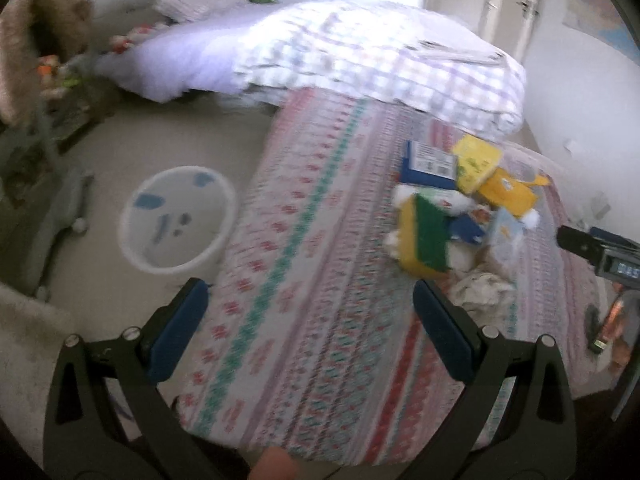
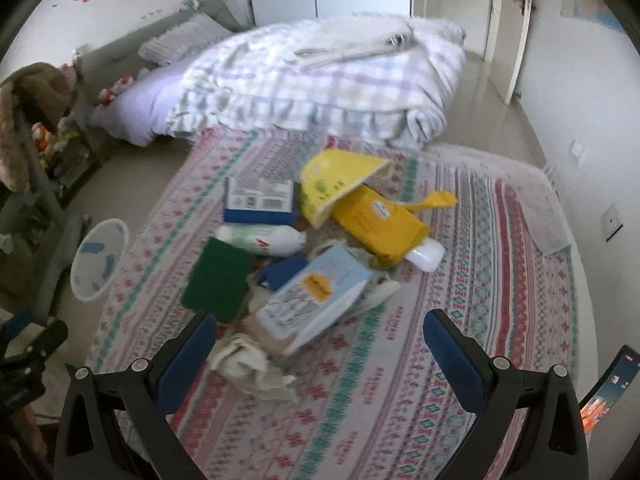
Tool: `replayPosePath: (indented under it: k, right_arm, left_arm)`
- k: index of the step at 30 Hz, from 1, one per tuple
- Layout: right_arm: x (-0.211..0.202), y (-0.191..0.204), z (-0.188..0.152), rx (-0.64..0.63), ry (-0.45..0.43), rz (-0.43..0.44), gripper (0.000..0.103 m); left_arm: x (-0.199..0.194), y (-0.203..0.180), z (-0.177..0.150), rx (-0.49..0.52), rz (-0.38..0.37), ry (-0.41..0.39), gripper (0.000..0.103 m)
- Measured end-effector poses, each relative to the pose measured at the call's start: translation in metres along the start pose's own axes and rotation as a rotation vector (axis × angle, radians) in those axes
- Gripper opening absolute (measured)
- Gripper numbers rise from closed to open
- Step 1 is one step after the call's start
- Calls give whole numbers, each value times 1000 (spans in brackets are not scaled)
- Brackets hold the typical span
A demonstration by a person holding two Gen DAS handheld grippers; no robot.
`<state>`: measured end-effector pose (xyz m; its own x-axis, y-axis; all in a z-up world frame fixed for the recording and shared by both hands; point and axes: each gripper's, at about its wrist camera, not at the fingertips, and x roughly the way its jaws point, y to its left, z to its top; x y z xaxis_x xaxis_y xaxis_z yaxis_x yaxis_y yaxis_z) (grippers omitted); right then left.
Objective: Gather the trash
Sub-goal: 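Grasp the blue-white milk carton with the right tool while the left tool approaches the sponge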
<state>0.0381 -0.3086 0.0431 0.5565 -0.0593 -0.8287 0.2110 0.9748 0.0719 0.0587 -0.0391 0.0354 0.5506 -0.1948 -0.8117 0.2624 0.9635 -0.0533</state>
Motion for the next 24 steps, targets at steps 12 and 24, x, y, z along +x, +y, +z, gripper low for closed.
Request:
replayPosePath:
  k: [12, 24]
  right_arm:
    - [95, -46, 6, 238, 245, 161, 103]
    - [137, -23, 12, 227, 351, 192, 76]
  left_arm:
    - [60, -15, 27, 15, -103, 103, 97]
    - [84, -30, 35, 54, -132, 139, 96]
